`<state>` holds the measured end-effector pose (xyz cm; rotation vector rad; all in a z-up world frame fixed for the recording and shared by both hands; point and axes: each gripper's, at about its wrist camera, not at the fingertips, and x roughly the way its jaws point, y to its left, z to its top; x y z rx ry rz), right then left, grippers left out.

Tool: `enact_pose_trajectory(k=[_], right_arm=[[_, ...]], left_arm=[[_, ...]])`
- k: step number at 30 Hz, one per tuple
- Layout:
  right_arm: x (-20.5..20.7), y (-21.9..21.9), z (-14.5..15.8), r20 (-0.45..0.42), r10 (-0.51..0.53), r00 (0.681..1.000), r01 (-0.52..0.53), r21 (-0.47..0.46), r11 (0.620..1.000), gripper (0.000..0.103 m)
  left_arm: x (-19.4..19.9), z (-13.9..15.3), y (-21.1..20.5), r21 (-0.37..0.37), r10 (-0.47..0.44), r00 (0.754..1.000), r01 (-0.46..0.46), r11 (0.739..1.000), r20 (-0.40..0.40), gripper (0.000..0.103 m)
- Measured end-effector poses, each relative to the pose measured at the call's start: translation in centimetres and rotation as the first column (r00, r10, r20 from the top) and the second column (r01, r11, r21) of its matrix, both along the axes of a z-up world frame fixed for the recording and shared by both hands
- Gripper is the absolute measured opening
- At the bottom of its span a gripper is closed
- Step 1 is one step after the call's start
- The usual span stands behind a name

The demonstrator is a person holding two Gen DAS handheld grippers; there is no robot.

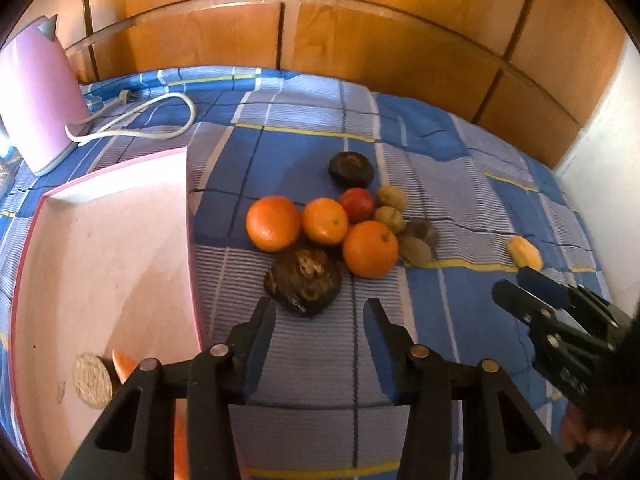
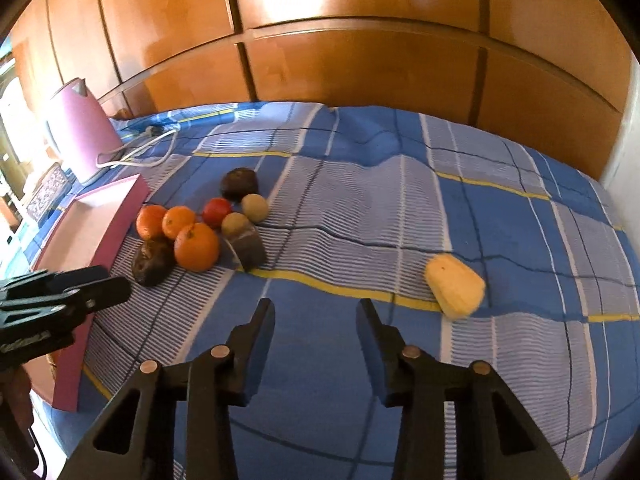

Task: Organize fruits
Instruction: 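Grasp the dark round fruit with the left gripper and lift it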

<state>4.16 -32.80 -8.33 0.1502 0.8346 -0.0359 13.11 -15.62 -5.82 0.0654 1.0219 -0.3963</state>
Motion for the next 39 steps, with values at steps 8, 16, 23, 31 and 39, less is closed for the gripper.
enact_pose_trajectory(k=[8,16,23,31,39], right_arm=[[1.1,0.9,0.1,0.006,0.067,0.998,-0.067,0.006,0.998,0.042],[2.1,1.1,-0.1,0.007,0.098,0.995,-0.098,0.005,0.995,0.042],[3.5,1.9,-0.4,0.0,0.133,0.991,-0.133,-0.011,0.991,0.042],[6.0,3.3,-1.5,-0.039,0.185,0.982,-0.186,-0.046,0.981,0.042],[5.9,3.6,-2.0,-0.056,0.176,0.983,-0.178,-0.019,0.984,0.042]], left_arm=[[2.0,-1.0,-1.2,0.028,0.01,1.0,-0.011,1.0,0.006,0.066],[2.5,-2.4,-1.2,0.038,0.001,1.0,-0.001,0.999,-0.009,0.051],[1.4,-1.6,-1.0,0.017,-0.012,0.999,0.011,1.0,0.033,0.05],[0.1,-0.8,-0.2,-0.034,-0.016,0.999,0.017,0.999,0.03,0.05],[-1.3,0.8,1.4,-0.072,-0.001,0.999,0.004,0.997,0.053,0.05]])
